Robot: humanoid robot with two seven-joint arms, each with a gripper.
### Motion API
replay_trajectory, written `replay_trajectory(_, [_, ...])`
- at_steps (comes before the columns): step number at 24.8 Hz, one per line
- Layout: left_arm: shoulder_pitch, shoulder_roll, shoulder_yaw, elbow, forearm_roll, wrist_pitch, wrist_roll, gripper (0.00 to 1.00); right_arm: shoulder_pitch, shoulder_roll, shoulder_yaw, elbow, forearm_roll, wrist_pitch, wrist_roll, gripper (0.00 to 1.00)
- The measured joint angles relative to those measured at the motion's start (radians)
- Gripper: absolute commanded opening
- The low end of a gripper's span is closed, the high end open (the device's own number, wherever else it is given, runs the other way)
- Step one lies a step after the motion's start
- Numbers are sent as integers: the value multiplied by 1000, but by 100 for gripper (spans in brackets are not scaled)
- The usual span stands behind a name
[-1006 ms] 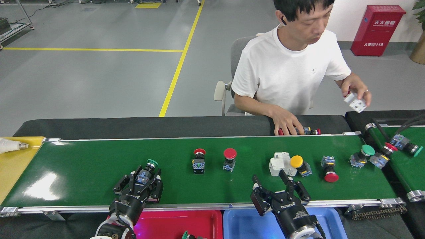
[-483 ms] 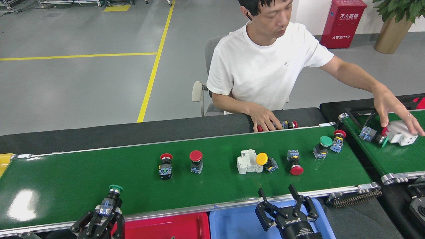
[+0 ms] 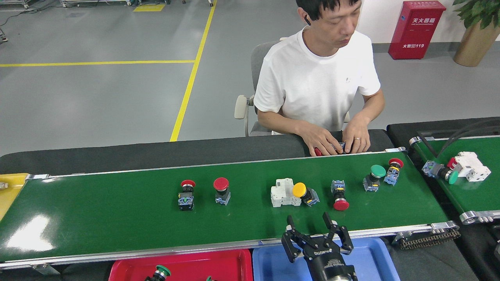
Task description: Pick switch part from conveyor to tray
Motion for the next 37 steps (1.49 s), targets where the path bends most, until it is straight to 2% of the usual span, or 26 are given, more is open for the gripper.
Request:
replay_trajectory(3, [-18,-44,22,0,60,-2,3,100,-28,6,16,41,3,18,16,95])
replay_trajectory(5, [-57,-99,68,1,88,22,-7,100,-42,6,17,65,3,27,22,95])
replay_trajectory(7, [-140,-134,105,17,95,52,-48,100,-68,8,18,94,1,31,24,95])
replay_trajectory(11, [-319,-137,123,125,96,118,-128,100,-143,10,18,173,-7,32,25,93])
replay_trajectory(14, [-426,-137,118,218,72,150,-154,100,-202,41,19,272,-9,35,28,79])
replay_trajectory(17, [-502,-141,116,319,6,166,-163,100,-259,63,22,347,-10,21,35,45])
replay_trajectory(21, [-573,-145,114,413,-16,192,-165,100,-278,64,22,356,-17,-33,56,28])
replay_trajectory(25, [-601,-143,114,473,-16,206,-169,100,-278,64,23,356,-54,-106,68,14])
replay_trajectory(28, [-658,-135,115,544,-16,210,-162,99,-278,64,23,356,-83,-155,75,14])
replay_trajectory(30, [-701,-117,115,598,-16,217,-150,87,-277,64,23,343,-95,-175,87,14])
replay_trajectory(32, [-731,-72,114,650,-16,222,-143,83,-266,63,23,293,-106,-219,106,14])
replay_trajectory(37, [-737,-4,124,723,20,226,-113,50,-159,63,23,140,-131,-427,163,14])
